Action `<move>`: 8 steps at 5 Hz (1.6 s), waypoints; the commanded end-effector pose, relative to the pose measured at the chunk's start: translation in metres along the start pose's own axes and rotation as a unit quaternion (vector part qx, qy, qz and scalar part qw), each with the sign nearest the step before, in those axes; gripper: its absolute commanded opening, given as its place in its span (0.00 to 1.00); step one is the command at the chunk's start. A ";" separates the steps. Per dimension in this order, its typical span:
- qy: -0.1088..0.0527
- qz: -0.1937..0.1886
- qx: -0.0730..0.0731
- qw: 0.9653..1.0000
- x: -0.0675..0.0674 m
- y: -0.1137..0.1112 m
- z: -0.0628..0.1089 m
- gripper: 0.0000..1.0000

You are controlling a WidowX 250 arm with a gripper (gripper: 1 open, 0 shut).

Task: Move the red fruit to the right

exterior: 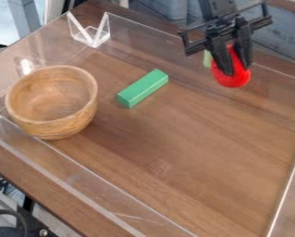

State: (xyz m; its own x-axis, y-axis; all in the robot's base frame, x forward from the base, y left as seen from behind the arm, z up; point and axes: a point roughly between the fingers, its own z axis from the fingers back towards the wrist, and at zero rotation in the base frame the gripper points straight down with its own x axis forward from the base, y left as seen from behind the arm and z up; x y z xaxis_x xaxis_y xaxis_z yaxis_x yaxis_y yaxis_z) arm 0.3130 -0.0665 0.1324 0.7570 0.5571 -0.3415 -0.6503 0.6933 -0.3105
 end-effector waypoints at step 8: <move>0.054 -0.161 0.071 0.983 0.002 -0.014 -0.049 1.00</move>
State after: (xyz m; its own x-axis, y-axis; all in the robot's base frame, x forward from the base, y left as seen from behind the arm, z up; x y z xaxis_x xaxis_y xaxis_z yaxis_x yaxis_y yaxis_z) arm 0.3151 -0.0989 0.0784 0.8897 0.2502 -0.3818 -0.3663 0.8904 -0.2701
